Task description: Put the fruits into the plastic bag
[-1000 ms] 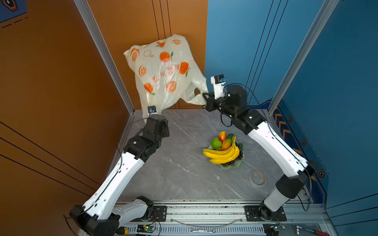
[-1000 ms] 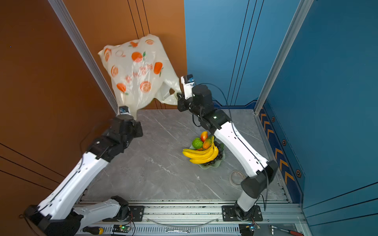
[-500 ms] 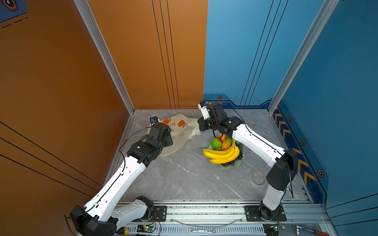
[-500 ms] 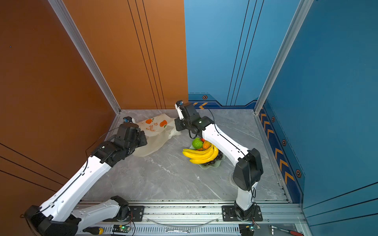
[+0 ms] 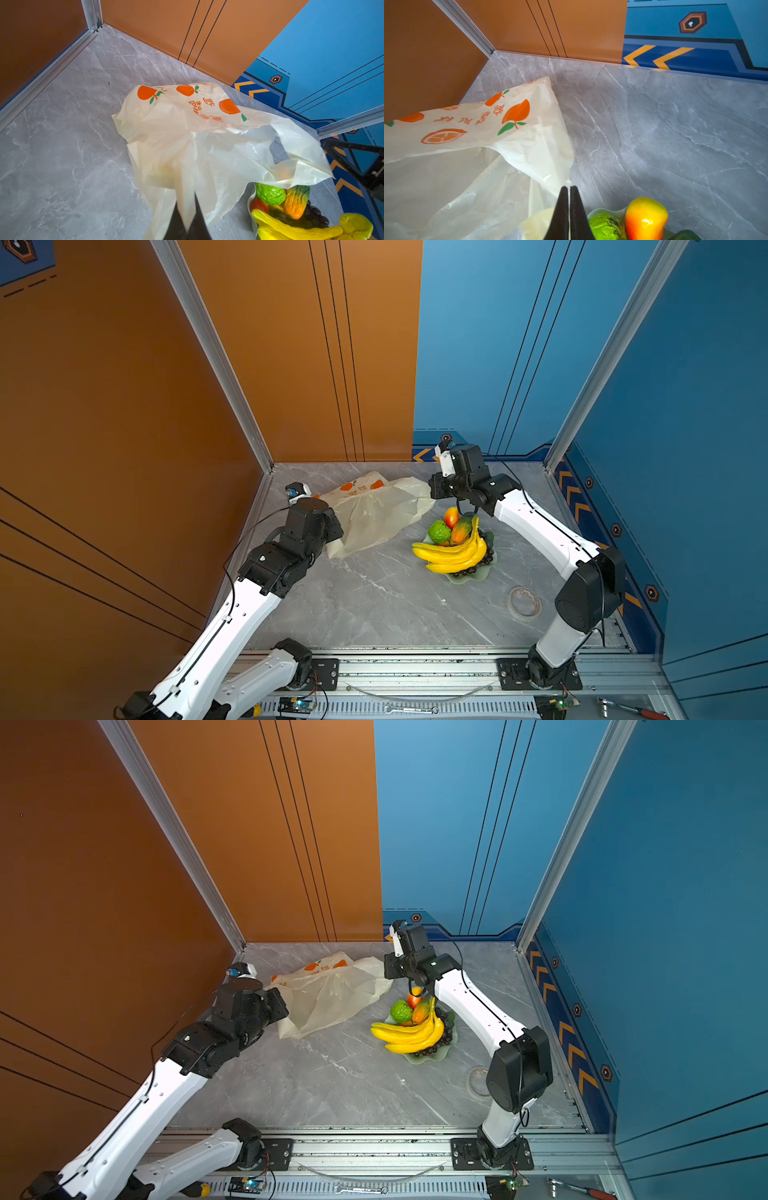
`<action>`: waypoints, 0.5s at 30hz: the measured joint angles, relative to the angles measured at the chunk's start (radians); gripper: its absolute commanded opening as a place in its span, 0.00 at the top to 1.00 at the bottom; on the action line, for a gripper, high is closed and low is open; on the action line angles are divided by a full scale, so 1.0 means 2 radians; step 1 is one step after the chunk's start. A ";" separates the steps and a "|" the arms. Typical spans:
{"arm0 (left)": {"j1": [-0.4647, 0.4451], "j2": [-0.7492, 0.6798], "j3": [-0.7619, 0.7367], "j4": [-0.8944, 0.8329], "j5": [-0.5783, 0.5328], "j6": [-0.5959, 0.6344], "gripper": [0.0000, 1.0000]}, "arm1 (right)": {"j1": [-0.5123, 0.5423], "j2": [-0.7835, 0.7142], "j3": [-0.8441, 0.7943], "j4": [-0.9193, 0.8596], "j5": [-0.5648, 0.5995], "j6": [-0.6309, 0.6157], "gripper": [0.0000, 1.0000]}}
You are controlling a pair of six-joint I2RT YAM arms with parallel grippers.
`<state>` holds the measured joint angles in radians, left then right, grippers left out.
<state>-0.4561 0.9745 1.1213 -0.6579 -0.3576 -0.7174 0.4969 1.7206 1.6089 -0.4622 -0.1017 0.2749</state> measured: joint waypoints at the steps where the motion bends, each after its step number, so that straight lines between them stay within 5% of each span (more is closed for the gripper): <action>1: 0.000 0.006 0.000 0.003 0.003 -0.004 1.00 | -0.004 0.000 -0.004 -0.001 0.000 0.000 1.00; 10: -0.018 0.064 0.000 0.027 0.039 -0.028 1.00 | -0.010 0.005 -0.007 -0.001 -0.006 -0.001 1.00; 12: -0.018 0.071 0.000 0.033 0.045 -0.031 1.00 | -0.010 0.009 -0.005 -0.001 -0.014 0.000 0.85; 14: -0.019 0.082 0.001 0.036 0.052 -0.033 1.00 | -0.010 0.010 -0.004 -0.002 -0.026 0.005 0.42; 15: -0.020 0.088 0.003 0.036 0.056 -0.034 1.00 | -0.010 0.010 -0.001 -0.005 -0.032 0.007 0.31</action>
<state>-0.4965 1.1500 1.1275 -0.5861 -0.2459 -0.7845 0.4767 1.7401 1.6070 -0.4725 -0.1654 0.2886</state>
